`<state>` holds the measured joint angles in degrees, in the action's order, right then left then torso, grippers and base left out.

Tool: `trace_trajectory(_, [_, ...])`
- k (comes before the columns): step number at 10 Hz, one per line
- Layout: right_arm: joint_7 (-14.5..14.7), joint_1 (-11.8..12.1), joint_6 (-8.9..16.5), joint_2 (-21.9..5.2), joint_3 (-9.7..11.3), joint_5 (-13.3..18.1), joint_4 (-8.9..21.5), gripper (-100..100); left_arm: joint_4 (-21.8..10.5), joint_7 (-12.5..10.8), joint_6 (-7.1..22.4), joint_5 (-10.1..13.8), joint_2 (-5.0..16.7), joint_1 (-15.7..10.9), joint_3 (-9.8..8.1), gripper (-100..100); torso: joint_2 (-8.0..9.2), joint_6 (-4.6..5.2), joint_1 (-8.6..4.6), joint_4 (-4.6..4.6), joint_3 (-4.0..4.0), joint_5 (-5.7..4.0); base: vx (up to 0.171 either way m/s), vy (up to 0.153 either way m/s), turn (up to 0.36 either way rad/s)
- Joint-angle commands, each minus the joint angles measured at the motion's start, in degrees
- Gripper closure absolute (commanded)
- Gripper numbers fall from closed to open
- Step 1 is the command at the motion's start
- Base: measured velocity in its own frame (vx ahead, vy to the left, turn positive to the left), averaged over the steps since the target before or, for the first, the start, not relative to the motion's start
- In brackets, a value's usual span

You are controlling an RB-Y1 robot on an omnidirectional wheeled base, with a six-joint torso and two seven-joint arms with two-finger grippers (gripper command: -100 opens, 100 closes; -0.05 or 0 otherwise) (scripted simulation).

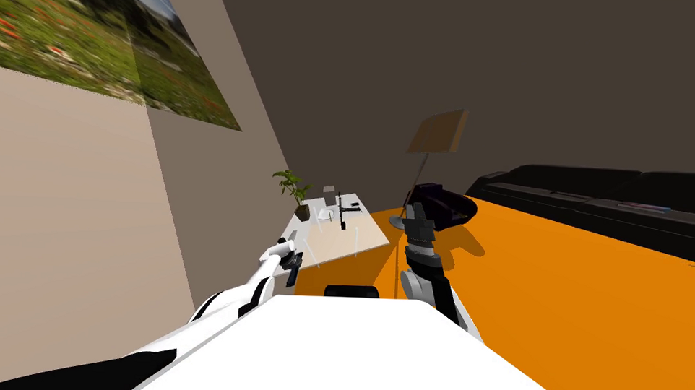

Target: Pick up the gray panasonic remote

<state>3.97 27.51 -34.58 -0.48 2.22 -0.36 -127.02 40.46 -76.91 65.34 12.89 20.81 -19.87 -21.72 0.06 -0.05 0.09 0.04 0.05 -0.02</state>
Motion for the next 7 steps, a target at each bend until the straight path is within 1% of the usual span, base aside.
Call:
trace_trajectory(1, [0.0, 0.0, 0.0, 0.0, 0.0, 0.0, 0.0, 0, 2.8, -1.2, 1.3, 0.0, -0.7, 0.8, 1.28, 100, 0.0, 0.0, 0.0, 0.0, 0.0, 0.0, 0.003, 0.028, 0.05])
trace_trajectory(2, [0.0, 0.0, 0.0, 0.0, 0.0, 0.0, 0.0, 0, 4.2, -2.3, 2.6, 0.0, -1.3, 1.4, 2.37, 100, 0.0, 0.0, -0.02, 0.0, 0.0, -0.01, 0.006, 0.037, 0.066])
trace_trajectory(3, [0.0, 0.0, 0.0, 0.0, 0.0, 0.0, 0.0, 0, 5.1, -2.3, 2.6, 0.0, -1.3, 1.4, 2.37, 100, 0.02, -0.03, 0.01, -0.01, 0.0, 0.0, 0.005, 0.025, 0.026])
trace_trajectory(7, [0.0, 0.0, 0.0, 0.0, 0.0, 0.0, 0.0, 0, 14.0, -6.3, 7.5, 0.0, -3.6, 4.1, 6.73, 100, 0.02, 0.0, -0.01, 0.02, 0.02, -0.02, 0.007, 0.037, 0.064])
